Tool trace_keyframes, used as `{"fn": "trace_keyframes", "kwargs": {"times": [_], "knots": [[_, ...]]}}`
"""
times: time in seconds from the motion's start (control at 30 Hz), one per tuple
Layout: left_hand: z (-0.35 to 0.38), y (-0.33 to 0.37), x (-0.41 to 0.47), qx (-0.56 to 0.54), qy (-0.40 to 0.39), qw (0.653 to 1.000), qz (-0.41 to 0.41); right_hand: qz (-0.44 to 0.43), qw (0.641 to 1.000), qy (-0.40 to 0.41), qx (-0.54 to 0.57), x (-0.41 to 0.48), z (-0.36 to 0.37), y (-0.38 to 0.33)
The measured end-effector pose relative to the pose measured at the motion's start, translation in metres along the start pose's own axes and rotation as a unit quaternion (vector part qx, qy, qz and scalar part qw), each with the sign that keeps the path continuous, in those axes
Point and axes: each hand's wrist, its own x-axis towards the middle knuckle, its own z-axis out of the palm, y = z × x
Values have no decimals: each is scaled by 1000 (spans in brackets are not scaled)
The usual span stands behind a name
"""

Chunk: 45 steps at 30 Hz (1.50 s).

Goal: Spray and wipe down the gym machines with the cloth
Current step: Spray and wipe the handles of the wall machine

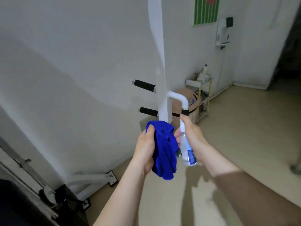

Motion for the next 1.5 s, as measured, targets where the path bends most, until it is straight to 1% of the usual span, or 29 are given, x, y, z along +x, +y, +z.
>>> {"fn": "trace_keyframes", "kwargs": {"times": [0.1, 0.23, 0.3, 0.43, 0.57, 0.67, 0.73, 0.8, 0.93, 1.0, 1.07, 1.13, 1.2, 1.23, 1.27, 1.33, 1.4, 1.47, 1.5], "knots": [[18, -7, 21, -39, -37, 997, -49, 30, 999, 27, 32, 10, -22, -1], [37, -10, 42, -53, -72, 995, -38, 36, 997, 44, 57, 23, -39, -2], [44, -16, 55, -72, -71, 994, -44, 31, 997, 56, 44, 34, -48, -3], [48, -25, 80, -115, -34, 992, -43, 26, 996, 70, 47, 59, -66, -4], [58, -34, 101, -81, 0, 996, -31, 46, 997, 51, 20, 87, -80, 1], [69, -35, 111, -42, -3, 999, -5, 54, 998, 32, 27, 101, -87, 5], [82, -35, 117, -53, 20, 998, -7, 55, 998, 23, 26, 111, -94, 8], [97, -32, 122, -75, 20, 997, -17, 55, 998, 13, 32, 117, -101, 9], [117, -28, 129, -155, 1, 988, -17, 41, 999, -15, 21, 122, -111, 8], [119, -31, 131, -164, -14, 986, -9, 31, 999, -21, 23, 130, -113, 10], [118, -37, 133, -131, -24, 991, -12, 34, 998, -48, 23, 137, -113, 12], [120, -41, 134, -109, -3, 994, -14, 27, 992, -120, -21, 144, -115, 17], [124, -43, 134, -105, 20, 994, -5, 23, 974, -207, -86, 149, -116, 22], [125, -45, 131, -102, 24, 994, 3, 26, 967, -228, -109, 151, -117, 24], [124, -46, 129, -97, 21, 995, 10, 31, 966, -226, -119, 154, -119, 25], [122, -52, 128, -81, 18, 996, 18, 36, 973, -193, -118, 159, -121, 25], [118, -59, 130, -53, 43, 997, 47, 29, 983, -150, -103, 159, -124, 19], [118, -64, 130, -23, 97, 991, 90, -7, 993, -76, -88, 158, -126, 11], [122, -64, 129, 6, 121, 986, 117, -46, 994, -23, -92, 156, -126, 7]]}}
